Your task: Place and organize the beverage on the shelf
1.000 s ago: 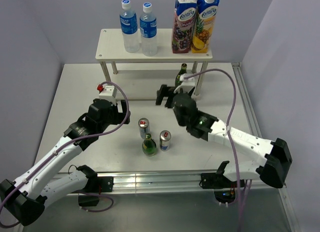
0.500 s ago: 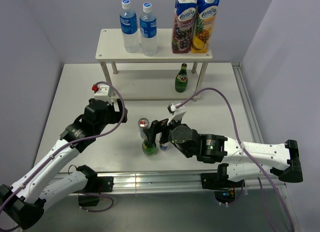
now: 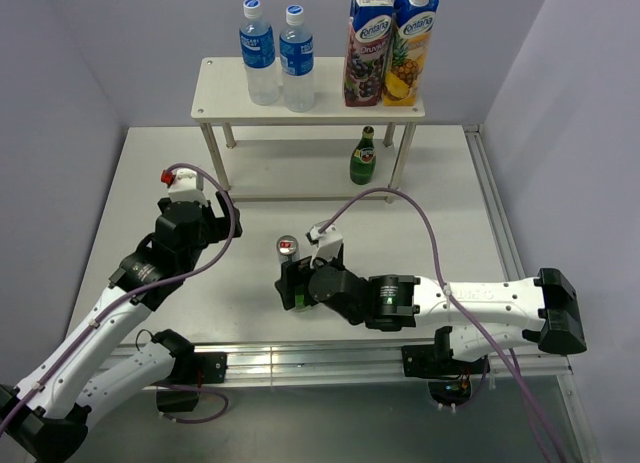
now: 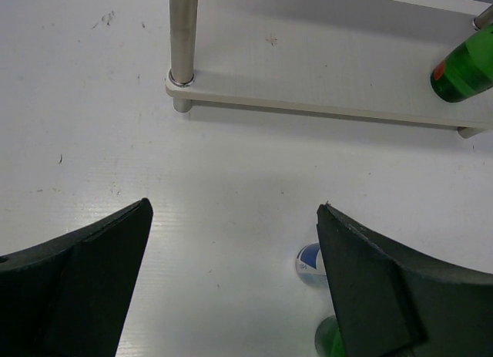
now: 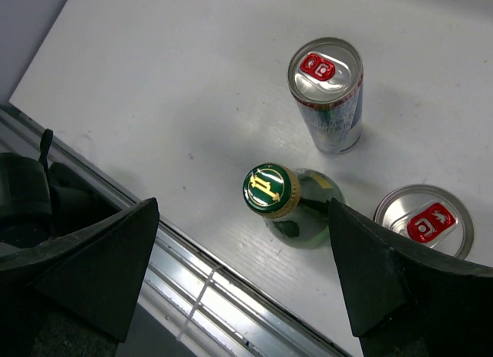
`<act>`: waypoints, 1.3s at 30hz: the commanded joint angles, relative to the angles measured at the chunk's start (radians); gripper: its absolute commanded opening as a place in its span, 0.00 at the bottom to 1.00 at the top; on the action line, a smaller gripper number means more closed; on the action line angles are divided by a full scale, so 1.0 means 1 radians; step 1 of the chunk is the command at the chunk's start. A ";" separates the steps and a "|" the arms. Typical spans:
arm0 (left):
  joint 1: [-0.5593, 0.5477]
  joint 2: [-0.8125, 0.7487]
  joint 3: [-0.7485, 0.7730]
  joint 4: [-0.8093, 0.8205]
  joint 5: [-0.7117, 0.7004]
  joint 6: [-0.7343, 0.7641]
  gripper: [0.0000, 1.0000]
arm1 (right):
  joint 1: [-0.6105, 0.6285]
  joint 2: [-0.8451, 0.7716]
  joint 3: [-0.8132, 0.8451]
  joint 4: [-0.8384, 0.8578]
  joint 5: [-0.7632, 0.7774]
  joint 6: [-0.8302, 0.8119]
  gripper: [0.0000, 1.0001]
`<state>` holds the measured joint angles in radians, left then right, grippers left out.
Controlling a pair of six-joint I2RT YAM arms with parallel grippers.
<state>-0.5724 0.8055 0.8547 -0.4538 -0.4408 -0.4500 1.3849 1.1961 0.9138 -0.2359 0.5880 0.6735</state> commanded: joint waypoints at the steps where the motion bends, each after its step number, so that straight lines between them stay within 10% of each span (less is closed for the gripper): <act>1: 0.003 0.000 0.009 0.007 -0.022 -0.010 0.94 | 0.016 0.007 0.005 0.001 0.016 0.037 0.97; 14: 0.005 -0.025 0.003 0.010 -0.013 -0.013 0.94 | 0.014 0.105 -0.003 0.043 0.073 0.000 0.91; 39: 0.005 -0.028 0.003 0.009 0.008 -0.012 0.94 | 0.016 0.188 0.062 0.049 0.153 -0.069 0.07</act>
<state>-0.5724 0.7933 0.8547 -0.4568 -0.4412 -0.4576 1.3945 1.3808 0.9207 -0.2100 0.7246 0.6079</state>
